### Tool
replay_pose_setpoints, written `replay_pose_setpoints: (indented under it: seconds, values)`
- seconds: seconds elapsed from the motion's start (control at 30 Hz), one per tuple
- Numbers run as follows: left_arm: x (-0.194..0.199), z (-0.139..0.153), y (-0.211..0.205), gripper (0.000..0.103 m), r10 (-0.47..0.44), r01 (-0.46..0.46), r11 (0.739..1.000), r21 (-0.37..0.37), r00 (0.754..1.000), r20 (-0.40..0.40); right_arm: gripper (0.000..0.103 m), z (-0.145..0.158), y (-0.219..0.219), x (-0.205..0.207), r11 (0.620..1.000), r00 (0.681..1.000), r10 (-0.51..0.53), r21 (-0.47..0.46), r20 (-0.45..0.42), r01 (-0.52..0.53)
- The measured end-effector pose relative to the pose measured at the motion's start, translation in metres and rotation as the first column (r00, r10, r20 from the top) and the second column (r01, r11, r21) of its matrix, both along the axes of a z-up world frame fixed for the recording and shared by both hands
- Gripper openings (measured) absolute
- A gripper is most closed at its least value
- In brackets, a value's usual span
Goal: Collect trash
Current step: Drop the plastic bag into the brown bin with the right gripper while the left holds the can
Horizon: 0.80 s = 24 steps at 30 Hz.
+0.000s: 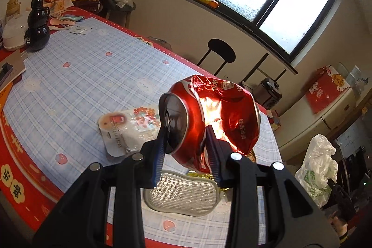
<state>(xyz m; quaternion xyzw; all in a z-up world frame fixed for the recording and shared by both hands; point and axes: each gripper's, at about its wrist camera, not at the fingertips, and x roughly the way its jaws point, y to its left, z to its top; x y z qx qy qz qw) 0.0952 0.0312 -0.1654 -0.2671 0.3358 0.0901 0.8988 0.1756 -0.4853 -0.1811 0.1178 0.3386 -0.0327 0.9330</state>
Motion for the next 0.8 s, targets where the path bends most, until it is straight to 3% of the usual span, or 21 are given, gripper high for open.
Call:
replay_pose_setpoints:
  seconds: [0.33,0.6,0.7,0.8]
  values:
    - [0.003,-0.011,-0.086,0.036,-0.051,0.051,0.999,-0.013,0.999,-0.019,0.019,-0.035,-0.143,0.004,0.971,0.97,-0.229,-0.094,-0.084,0.221]
    - [-0.005,-0.007,-0.107,0.036,-0.04,0.04,0.999,-0.002,0.999,-0.025,0.021,-0.056,-0.183,0.021,0.943,0.944,-0.309,-0.168,-0.114,0.288]
    - [-0.007,0.0,-0.108,0.036,-0.031,0.031,0.999,0.012,0.999,-0.014,0.028,-0.063,-0.187,0.028,0.939,0.937,-0.324,-0.162,-0.128,0.303]
    - [-0.01,0.005,-0.109,0.036,-0.023,0.023,0.999,0.024,1.0,-0.006,0.042,-0.065,-0.188,0.029,0.947,0.942,-0.312,-0.126,-0.126,0.297]
